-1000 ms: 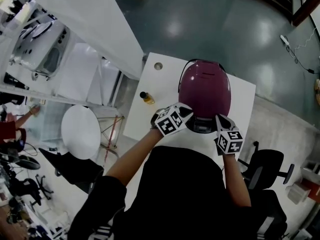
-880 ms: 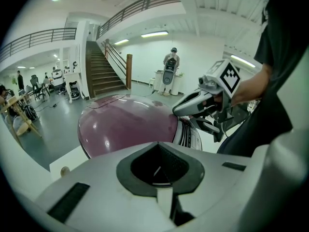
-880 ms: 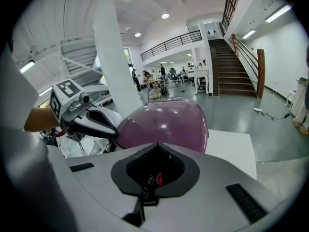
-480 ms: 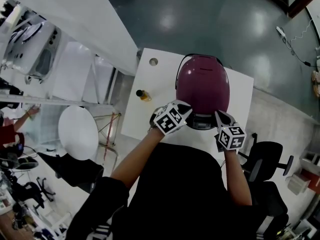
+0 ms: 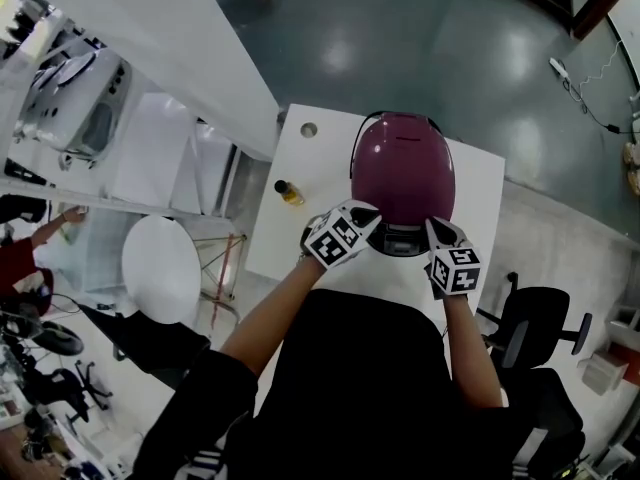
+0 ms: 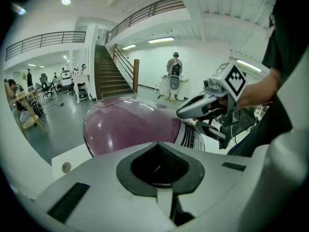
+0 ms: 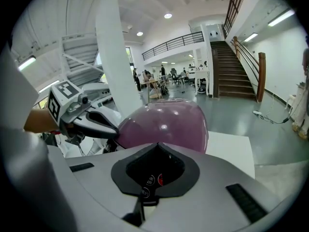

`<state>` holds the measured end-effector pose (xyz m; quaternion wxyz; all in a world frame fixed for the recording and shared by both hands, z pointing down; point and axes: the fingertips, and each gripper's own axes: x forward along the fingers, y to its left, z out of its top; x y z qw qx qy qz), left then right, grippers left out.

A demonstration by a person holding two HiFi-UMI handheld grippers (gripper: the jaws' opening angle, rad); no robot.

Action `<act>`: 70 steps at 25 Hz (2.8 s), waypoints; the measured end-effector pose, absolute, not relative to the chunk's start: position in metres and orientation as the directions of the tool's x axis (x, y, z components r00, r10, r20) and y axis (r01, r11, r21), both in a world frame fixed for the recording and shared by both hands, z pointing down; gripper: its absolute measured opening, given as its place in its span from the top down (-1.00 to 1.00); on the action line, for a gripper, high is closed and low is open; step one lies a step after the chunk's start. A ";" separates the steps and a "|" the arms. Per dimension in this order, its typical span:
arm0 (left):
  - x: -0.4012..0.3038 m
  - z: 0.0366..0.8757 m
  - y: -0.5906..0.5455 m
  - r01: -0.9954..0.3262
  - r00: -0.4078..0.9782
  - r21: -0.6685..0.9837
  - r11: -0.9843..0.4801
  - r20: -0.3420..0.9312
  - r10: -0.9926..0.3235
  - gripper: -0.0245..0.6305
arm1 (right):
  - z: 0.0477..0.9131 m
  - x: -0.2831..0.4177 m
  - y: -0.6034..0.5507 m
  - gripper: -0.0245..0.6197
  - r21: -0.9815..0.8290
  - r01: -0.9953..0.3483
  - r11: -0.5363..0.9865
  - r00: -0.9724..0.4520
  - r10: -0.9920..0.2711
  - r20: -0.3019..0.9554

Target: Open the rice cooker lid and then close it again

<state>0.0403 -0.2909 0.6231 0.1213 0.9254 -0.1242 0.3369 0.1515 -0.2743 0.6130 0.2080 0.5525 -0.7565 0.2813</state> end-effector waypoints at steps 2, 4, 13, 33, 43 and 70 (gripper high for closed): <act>0.040 0.621 -0.287 -0.324 0.712 0.086 -0.942 0.678 -0.183 0.92 | 0.601 0.153 -0.270 0.92 -0.210 -0.946 0.248 -0.324 -0.743 0.585; 0.037 0.614 -0.283 -0.353 0.700 0.043 -0.935 0.675 -0.234 0.92 | 0.589 0.155 -0.263 0.92 -0.209 -0.939 0.272 -0.343 -0.763 0.547; 0.010 0.590 -0.199 -0.602 0.744 0.232 -0.764 0.510 -0.431 0.92 | 0.577 0.163 -0.184 0.92 -0.255 -0.896 0.364 -0.444 -0.760 0.475; -0.002 0.543 -0.024 -0.601 0.789 0.217 -0.769 0.316 -0.527 0.92 | 0.538 0.115 -0.016 0.92 -0.176 -0.900 0.400 -0.437 -0.827 0.354; -0.096 0.520 0.100 -0.628 0.778 0.231 -0.743 0.221 -0.588 0.92 | 0.520 0.042 0.119 0.92 -0.108 -0.920 0.378 -0.390 -0.844 0.368; -0.135 0.447 0.173 -0.765 0.644 0.113 -0.634 0.084 -0.761 0.92 | 0.452 0.129 0.217 0.93 -0.020 -0.986 0.166 -0.166 -0.953 0.254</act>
